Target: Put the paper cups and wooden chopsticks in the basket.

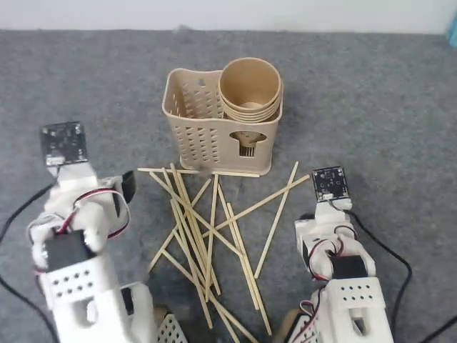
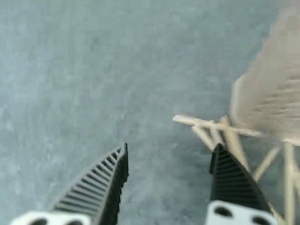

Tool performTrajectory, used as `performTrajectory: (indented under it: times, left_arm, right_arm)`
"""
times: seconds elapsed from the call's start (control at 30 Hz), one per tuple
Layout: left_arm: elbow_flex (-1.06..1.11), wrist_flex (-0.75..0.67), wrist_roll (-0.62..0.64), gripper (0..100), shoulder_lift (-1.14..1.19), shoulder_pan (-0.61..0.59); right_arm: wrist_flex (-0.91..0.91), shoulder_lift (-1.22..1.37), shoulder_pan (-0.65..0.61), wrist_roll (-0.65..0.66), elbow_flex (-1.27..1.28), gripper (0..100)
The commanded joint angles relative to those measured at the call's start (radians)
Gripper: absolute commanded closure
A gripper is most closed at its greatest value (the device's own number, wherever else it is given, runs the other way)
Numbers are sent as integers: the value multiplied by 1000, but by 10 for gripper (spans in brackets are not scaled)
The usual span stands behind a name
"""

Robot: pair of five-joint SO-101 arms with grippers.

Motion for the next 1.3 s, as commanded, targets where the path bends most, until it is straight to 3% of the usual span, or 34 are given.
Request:
performTrajectory:
  times: [0.0, 0.2, 0.47, 0.67, 0.87, 1.13, 1.27]
  left_arm:
    - [163, -203, -8, 728, 71, -77]
    - [275, -427, -8, 728, 245, -129]
    - [136, -445, -2, 728, 549, -157]
    - [81, -443, -2, 728, 635, -157]
    - [84, -445, -3, 728, 632, -157]
    - [82, -456, -6, 728, 635, -158]
    - [84, -482, -6, 728, 638, -155]
  right_arm:
    - [99, -10, -10, -41, -101, 987]
    - [120, -8, -50, -133, -120, 986]
    - [104, 47, -54, -140, -242, 986]
    - [101, 355, -56, -178, -460, 975]
    - [64, 743, -113, -315, -667, 833]
    - [-96, 1196, -122, -393, -872, 829]
    - [-28, 1325, -122, -391, -1014, 829]
